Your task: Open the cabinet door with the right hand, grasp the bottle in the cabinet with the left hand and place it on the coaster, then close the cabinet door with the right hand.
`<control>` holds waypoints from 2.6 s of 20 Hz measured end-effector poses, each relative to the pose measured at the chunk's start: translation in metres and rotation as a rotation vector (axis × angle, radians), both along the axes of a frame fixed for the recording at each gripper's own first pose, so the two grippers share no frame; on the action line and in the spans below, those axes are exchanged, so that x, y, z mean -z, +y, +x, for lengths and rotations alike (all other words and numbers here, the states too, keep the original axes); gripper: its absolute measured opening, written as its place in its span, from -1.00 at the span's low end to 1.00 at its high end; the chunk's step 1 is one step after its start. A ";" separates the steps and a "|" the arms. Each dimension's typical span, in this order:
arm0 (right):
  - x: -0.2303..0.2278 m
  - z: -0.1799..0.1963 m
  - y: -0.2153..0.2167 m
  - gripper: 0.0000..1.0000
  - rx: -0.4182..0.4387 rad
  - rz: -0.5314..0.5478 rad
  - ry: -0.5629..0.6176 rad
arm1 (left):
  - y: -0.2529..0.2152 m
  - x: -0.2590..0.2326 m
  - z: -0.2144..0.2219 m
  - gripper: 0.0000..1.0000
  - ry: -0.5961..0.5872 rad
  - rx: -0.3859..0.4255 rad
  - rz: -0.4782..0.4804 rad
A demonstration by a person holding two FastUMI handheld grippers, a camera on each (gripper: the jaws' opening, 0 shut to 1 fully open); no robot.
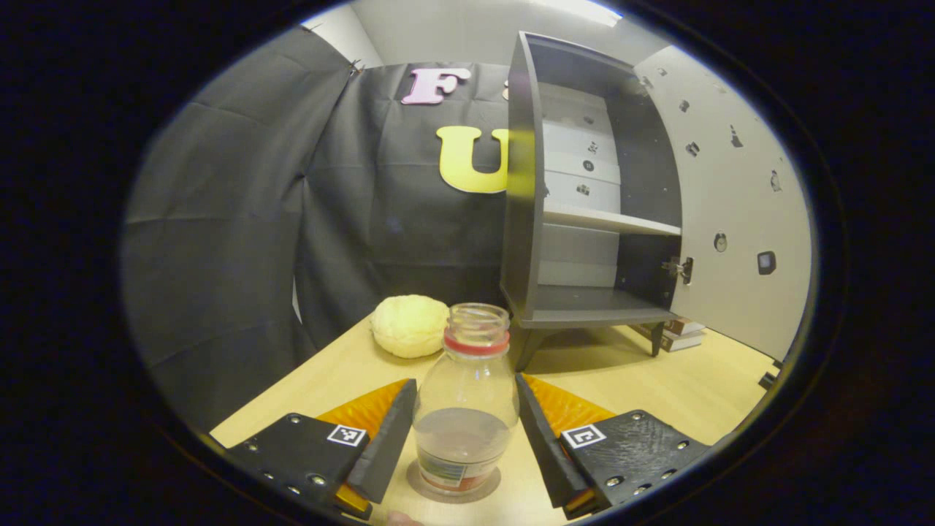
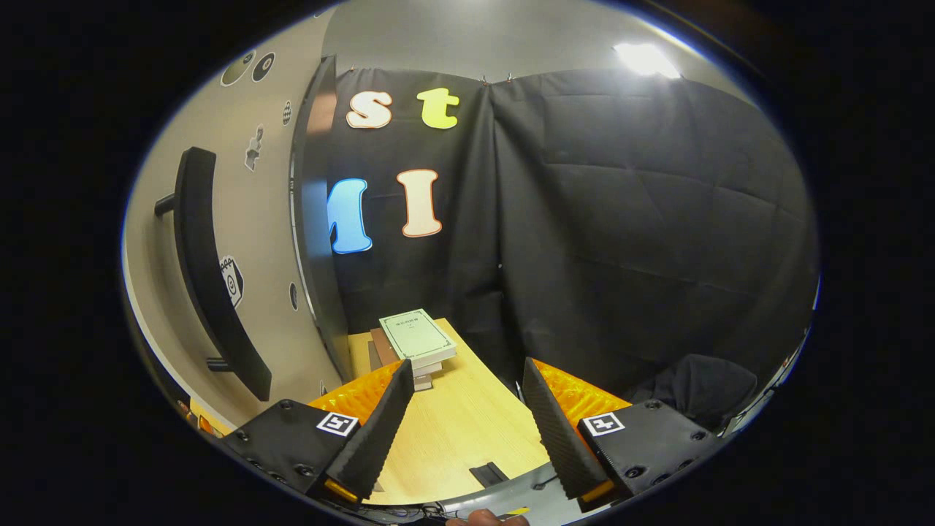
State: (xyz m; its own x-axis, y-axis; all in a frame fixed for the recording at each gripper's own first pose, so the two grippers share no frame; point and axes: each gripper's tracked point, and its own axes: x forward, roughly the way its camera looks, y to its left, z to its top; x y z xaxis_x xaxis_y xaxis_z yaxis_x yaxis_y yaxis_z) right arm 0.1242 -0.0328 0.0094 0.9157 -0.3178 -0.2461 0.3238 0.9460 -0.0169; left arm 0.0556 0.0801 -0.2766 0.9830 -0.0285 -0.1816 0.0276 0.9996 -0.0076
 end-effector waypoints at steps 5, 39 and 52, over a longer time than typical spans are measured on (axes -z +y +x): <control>0.015 -0.007 -0.004 0.86 0.013 0.031 0.015 | -0.003 -0.033 0.004 0.63 -0.051 0.015 0.017; -0.067 0.043 0.061 0.92 -0.623 0.156 -0.194 | -0.175 -0.261 -0.152 0.62 -0.116 -0.171 0.008; -0.087 0.024 0.099 0.95 -0.525 0.131 -0.245 | -0.146 -0.279 -0.128 0.63 -0.101 -0.067 0.004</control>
